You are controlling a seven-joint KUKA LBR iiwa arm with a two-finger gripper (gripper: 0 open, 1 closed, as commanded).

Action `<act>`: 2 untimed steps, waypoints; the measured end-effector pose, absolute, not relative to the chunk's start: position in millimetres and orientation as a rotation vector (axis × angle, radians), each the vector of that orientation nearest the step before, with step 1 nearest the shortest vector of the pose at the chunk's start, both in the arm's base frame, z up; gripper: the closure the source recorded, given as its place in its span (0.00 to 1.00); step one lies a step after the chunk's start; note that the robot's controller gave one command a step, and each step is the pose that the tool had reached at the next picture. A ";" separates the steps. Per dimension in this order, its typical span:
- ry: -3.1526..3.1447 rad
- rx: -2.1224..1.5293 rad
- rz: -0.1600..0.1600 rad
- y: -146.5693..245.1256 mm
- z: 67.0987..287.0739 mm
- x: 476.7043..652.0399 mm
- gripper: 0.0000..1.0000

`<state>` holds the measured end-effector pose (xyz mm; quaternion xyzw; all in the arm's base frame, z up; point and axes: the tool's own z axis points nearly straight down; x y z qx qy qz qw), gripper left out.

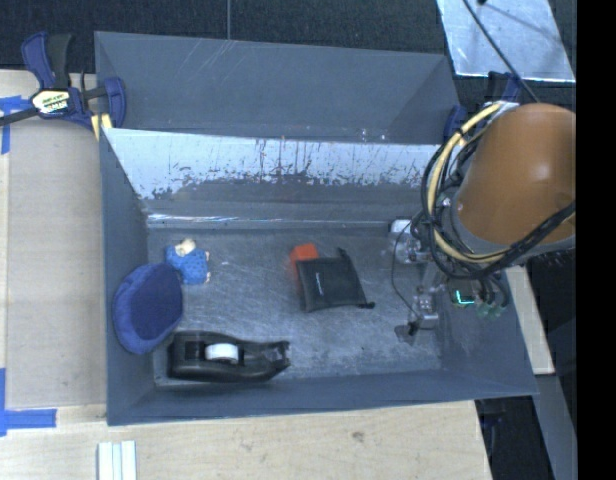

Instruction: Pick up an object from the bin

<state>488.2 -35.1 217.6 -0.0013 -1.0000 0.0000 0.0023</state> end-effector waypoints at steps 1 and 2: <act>-3.133 -0.193 -0.003 17.6 143.4 527.9 0.00; -3.072 -0.647 0.001 17.0 70.8 541.9 0.00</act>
Offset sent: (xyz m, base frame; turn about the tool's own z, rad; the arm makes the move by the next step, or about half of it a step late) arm 0.0394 0.0499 -0.0708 0.1246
